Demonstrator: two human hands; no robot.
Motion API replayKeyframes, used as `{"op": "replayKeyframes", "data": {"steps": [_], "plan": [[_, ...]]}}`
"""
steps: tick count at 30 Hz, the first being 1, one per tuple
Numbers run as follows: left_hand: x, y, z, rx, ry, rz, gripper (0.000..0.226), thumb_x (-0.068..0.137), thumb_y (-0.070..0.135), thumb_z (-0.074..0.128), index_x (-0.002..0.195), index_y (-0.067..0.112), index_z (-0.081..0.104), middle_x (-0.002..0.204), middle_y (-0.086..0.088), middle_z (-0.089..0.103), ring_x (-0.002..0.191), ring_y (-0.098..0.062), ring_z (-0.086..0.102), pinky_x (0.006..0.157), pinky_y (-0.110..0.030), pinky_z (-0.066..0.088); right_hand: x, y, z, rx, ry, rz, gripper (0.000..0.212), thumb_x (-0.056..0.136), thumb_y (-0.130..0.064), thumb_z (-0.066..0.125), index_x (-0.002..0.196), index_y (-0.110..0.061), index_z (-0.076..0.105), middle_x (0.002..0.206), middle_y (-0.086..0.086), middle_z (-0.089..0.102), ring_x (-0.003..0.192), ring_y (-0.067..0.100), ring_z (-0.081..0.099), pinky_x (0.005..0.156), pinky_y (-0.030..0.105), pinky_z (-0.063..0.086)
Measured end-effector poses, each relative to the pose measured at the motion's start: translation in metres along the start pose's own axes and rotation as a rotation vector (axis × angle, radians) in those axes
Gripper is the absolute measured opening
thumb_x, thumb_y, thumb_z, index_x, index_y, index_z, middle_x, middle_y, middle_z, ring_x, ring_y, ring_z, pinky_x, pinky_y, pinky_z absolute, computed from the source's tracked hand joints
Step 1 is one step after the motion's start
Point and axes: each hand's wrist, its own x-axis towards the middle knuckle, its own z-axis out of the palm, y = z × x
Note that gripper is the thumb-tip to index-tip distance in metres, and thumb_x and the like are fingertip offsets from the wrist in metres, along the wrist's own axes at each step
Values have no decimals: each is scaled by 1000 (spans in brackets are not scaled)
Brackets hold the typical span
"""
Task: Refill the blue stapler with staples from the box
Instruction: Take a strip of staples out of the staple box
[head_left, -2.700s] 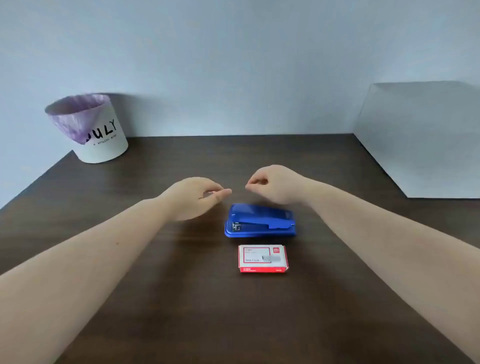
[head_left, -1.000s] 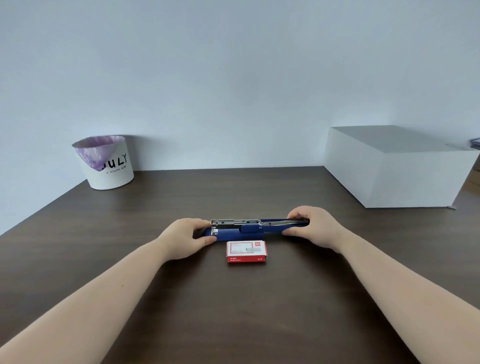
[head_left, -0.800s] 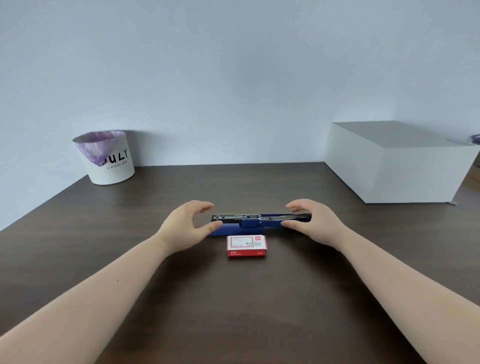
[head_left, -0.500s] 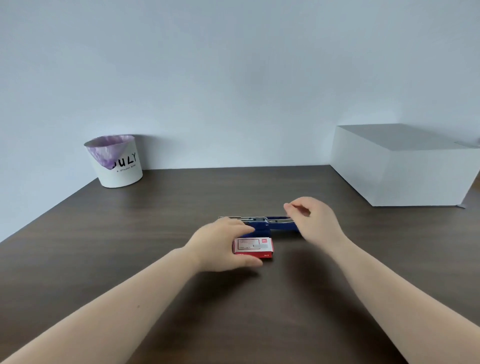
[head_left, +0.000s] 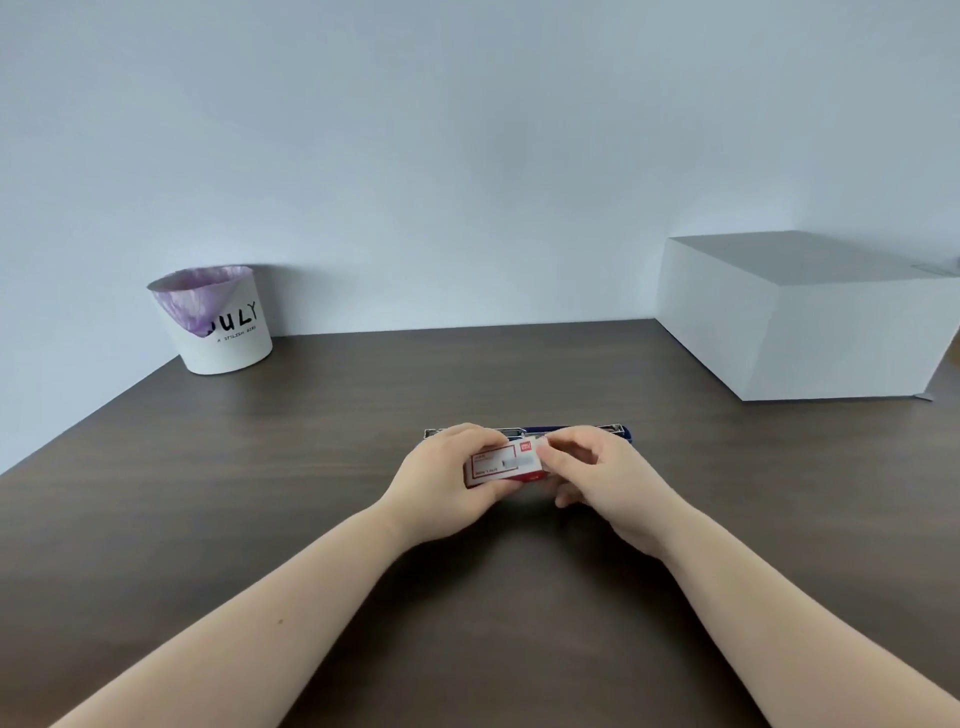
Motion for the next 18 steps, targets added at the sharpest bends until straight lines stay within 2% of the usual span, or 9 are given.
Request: {"op": "replayKeyframes", "data": {"steps": [4,8,12,15,18], "plan": [[-1,-6,-7,-11,3,-22,42,73,42,67,108,20,64,104,6,67,94,-9,59,84,-23,47,1,0,-2,88,-69,-4,29,90,-13,60,119,-19,60,92,14,71,75,17,62,62,24,53],[-3,-11,-12,22,-39,-35,43,73,42,67,110,21,63,107,6,67,95,-8,58,83,-18,42,-1,-3,3,84,-39,-6,23,89,-19,63,111,-14,65,94,19,70,74,15,64,61,24,55],[-3,-7,-13,32,-76,-22,43,74,37,72,112,21,62,111,5,66,96,-6,56,84,-16,42,1,-2,2,65,-15,26,21,85,-18,68,103,-11,61,96,23,71,64,17,63,64,28,57],[-3,-8,-15,28,-83,-24,45,73,39,73,113,22,62,111,8,66,95,-4,55,82,-13,41,2,-1,0,94,-20,52,21,85,-14,68,103,-10,60,96,22,72,69,19,64,70,32,58],[-4,-13,-18,17,-68,-38,44,71,38,74,111,22,63,108,10,65,96,-4,57,83,-12,40,2,-2,-3,204,-10,76,19,84,-9,68,103,-7,62,89,17,69,73,18,63,66,28,58]]}}
